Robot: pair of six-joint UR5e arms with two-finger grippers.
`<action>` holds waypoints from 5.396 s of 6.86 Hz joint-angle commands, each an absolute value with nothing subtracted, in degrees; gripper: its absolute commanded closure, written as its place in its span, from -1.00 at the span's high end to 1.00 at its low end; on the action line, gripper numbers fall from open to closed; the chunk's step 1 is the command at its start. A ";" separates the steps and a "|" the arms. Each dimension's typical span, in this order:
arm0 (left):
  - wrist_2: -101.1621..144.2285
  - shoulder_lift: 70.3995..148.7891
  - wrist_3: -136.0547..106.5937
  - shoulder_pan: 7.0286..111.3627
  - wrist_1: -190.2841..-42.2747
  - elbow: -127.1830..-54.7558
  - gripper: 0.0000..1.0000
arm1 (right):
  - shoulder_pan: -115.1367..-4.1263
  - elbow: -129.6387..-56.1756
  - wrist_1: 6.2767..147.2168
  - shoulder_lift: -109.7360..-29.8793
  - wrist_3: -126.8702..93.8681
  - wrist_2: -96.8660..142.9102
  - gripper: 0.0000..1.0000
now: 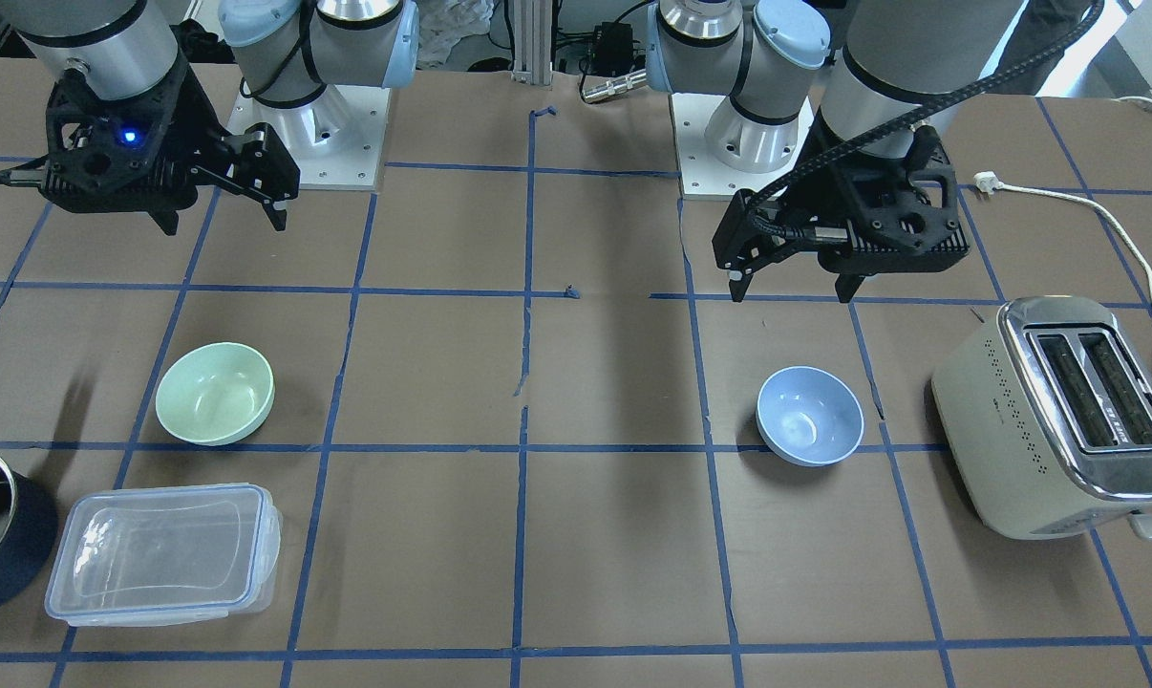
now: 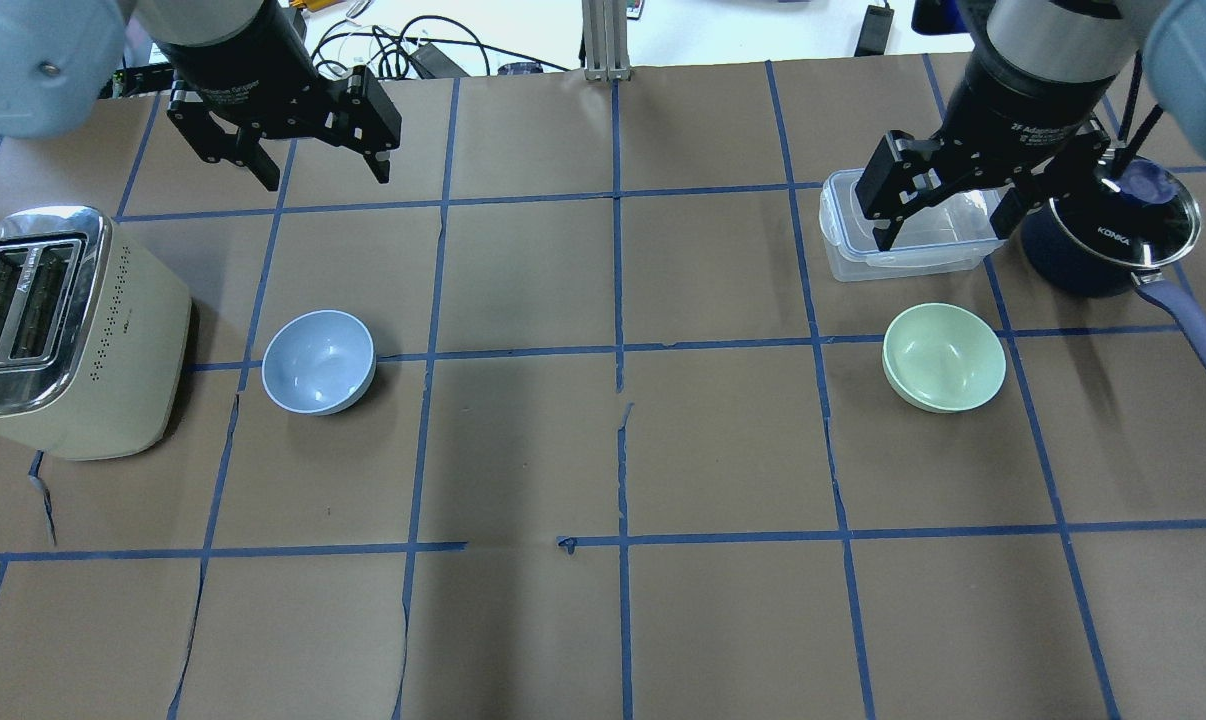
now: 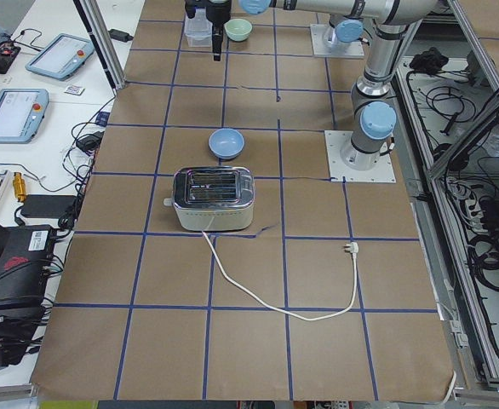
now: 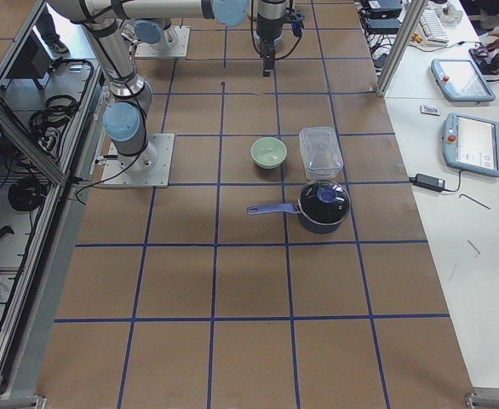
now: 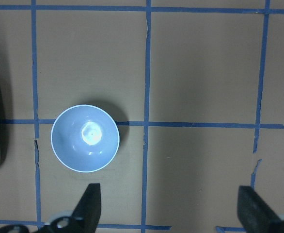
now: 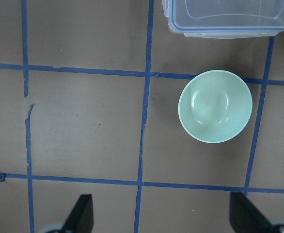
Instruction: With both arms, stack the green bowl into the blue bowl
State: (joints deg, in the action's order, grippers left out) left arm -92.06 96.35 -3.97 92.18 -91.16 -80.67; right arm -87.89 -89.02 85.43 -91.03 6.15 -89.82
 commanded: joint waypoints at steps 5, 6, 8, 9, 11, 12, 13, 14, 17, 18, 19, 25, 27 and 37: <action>-92.11 95.98 -3.96 91.84 -91.32 -81.30 1.00 | -87.89 -89.03 85.34 -90.97 5.45 -89.30 1.00; -92.02 95.98 -3.96 91.76 -91.23 -81.30 1.00 | -87.89 -89.03 85.34 -90.97 5.45 -89.30 1.00; -92.02 95.98 -3.96 91.76 -91.23 -81.30 1.00 | -87.89 -89.12 85.34 -90.97 5.45 -89.30 1.00; -92.02 95.98 -3.87 91.76 -91.23 -81.30 1.00 | -87.89 -89.12 85.34 -90.97 5.45 -89.30 1.00; -92.02 95.98 -3.96 91.76 -91.23 -81.30 1.00 | -87.89 -89.12 85.34 -90.97 5.54 -89.30 1.00; -92.02 95.98 -3.96 91.67 -91.23 -81.30 1.00 | -87.89 -89.21 85.34 -90.97 5.71 -89.30 1.00; -92.02 95.98 -3.96 91.67 -91.23 -81.30 1.00 | -87.89 -89.21 85.34 -90.97 5.71 -89.30 1.00; -92.02 95.98 -3.96 91.67 -91.23 -81.30 1.00 | -87.89 -89.30 85.43 -90.97 5.80 -89.30 1.00; -92.02 95.98 -3.95 91.67 -91.23 -81.30 1.00 | -87.89 -89.30 85.43 -90.88 6.06 -89.30 1.00; -92.02 95.98 -3.96 91.67 -91.23 -81.30 1.00 | -87.89 -89.30 85.43 -90.88 6.06 -89.30 1.00; -92.02 95.98 -3.87 91.67 -91.23 -81.30 1.00 | -87.89 -89.47 85.43 -90.88 6.06 -89.30 1.00; -92.02 100.01 -0.44 88.61 -78.71 -99.25 1.00 | -82.81 -90.09 89.29 -83.87 7.28 -90.00 1.00; -92.63 103.78 2.44 88.51 -67.19 -107.46 1.00 | -82.18 -93.32 94.09 -81.48 6.94 -90.09 1.00; -98.00 109.25 6.43 91.12 -66.53 -103.03 -1.00 | -82.00 -110.04 117.42 -73.31 7.91 -91.14 1.00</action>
